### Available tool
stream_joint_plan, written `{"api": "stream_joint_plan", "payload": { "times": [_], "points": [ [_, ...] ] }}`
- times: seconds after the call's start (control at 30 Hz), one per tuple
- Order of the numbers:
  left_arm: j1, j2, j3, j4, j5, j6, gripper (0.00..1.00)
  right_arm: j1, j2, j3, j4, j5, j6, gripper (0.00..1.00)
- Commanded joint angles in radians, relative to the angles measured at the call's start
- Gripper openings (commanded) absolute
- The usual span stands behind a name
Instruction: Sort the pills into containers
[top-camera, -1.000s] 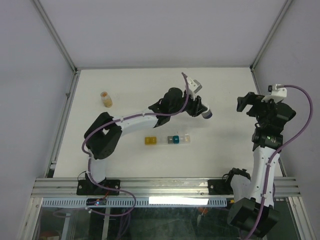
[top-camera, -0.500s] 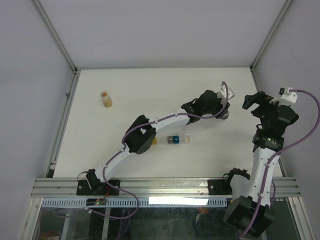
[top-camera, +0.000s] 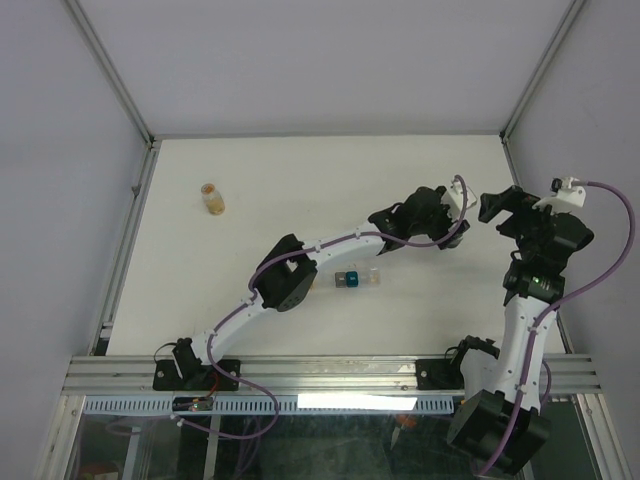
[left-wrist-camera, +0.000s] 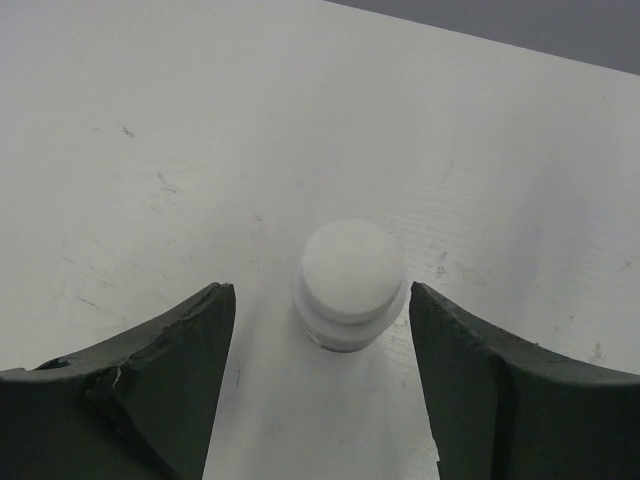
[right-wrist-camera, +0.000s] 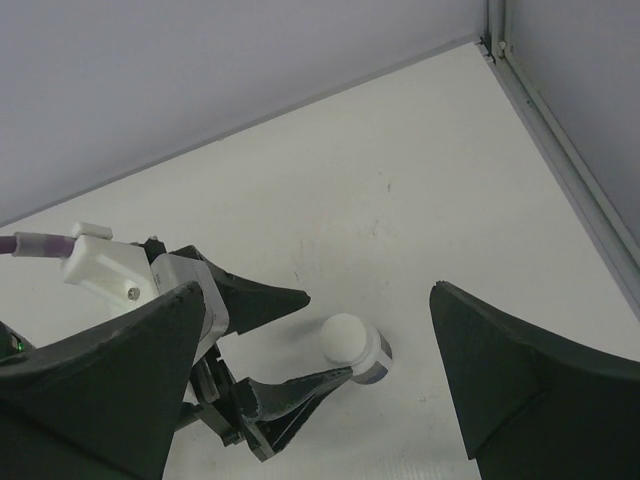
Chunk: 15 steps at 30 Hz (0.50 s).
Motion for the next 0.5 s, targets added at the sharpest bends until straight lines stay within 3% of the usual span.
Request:
{"api": "stream_joint_plan", "payload": {
  "times": [0.0, 0.2, 0.33, 0.47],
  "points": [
    [0.002, -0.084, 0.007, 0.086, -0.006, -0.015, 0.75, -0.008, -0.027, -0.009, 0.069, -0.062, -0.009, 0.98],
    [0.006, -0.244, -0.164, 0.168, 0.001, -0.02, 0.78, -0.01, -0.03, -0.008, 0.069, -0.071, -0.013, 0.98],
    [0.017, -0.469, -0.518, 0.337, -0.015, -0.003, 0.79, -0.011, -0.035, -0.001, 0.061, -0.105, -0.028, 0.98],
    [0.036, -0.68, -0.827, 0.479, 0.011, 0.006, 0.78, -0.011, -0.038, -0.019, 0.079, -0.241, -0.033, 0.98]
  ]
}}
